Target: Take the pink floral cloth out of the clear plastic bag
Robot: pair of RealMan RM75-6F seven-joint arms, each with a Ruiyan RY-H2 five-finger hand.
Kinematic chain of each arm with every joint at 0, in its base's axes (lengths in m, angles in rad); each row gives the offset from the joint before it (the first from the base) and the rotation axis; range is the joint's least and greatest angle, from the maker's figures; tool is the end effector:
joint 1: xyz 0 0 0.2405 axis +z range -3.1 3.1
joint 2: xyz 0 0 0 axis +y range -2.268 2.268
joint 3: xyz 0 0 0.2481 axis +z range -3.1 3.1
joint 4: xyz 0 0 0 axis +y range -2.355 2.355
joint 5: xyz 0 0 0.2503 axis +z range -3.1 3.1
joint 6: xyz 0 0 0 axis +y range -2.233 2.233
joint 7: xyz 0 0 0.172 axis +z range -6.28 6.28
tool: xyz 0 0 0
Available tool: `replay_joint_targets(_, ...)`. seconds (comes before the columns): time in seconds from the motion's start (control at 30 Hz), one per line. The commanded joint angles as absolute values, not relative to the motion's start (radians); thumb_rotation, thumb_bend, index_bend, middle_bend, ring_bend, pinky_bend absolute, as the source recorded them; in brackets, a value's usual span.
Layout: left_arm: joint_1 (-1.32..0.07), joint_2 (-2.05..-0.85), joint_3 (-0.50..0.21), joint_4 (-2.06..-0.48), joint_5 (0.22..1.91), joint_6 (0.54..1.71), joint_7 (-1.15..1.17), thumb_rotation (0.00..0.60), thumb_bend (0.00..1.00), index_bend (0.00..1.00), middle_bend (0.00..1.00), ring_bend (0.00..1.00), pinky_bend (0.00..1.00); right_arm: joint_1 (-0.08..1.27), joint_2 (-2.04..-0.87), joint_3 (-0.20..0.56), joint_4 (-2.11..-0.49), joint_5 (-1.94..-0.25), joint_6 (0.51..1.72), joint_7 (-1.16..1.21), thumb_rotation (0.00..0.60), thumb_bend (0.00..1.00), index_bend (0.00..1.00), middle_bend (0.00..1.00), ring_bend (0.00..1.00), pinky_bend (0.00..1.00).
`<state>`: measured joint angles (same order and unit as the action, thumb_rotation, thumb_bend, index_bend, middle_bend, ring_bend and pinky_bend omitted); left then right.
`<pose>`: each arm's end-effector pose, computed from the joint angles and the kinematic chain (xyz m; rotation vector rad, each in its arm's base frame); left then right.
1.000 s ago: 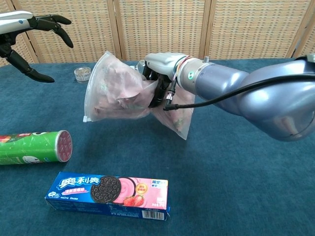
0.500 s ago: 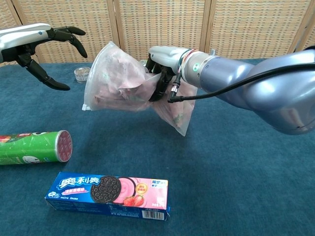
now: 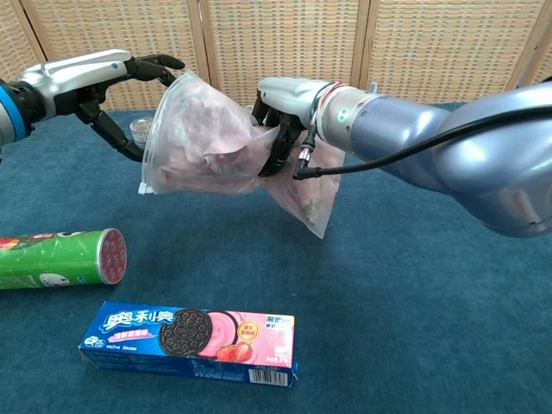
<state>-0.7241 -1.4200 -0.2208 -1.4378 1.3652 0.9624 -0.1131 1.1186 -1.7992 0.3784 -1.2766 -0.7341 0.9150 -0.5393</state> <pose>-0.1344 0.3987 -0.0107 -1.8256 -1.0353 -1.2116 0.0141 -0.4278 -0.1092 1.8367 -0.9773 1.0331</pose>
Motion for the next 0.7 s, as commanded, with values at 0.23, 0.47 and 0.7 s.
replay_joint_targets(0.23, -0.750, -1.464, -0.227, -1.418, 1.350, 0.966, -0.098, 0.600, 0.06, 0.31, 0.00, 0.00, 0.00, 1.120, -1.792, 0.382, -1.292, -0.720, 0.921, -0.535, 0.600, 0.46, 0.71, 0.75, 0.71, 0.63)
replay_joint_targets(0.47, -0.769, -1.496, -0.225, -1.394, 1.331, 0.956, -0.069, 0.600, 0.06, 0.31, 0.00, 0.00, 0.00, 1.121, -1.786, 0.383, -1.298, -0.710, 0.920, -0.529, 0.600, 0.46, 0.71, 0.75, 0.72, 0.63)
replay_joint_targets(0.7, -0.787, -1.522, -0.227, -1.376, 1.324, 0.950, -0.067, 0.600, 0.06, 0.32, 0.00, 0.00, 0.00, 1.121, -1.775, 0.386, -1.314, -0.701, 0.922, -0.520, 0.600, 0.47, 0.71, 0.75, 0.72, 0.63)
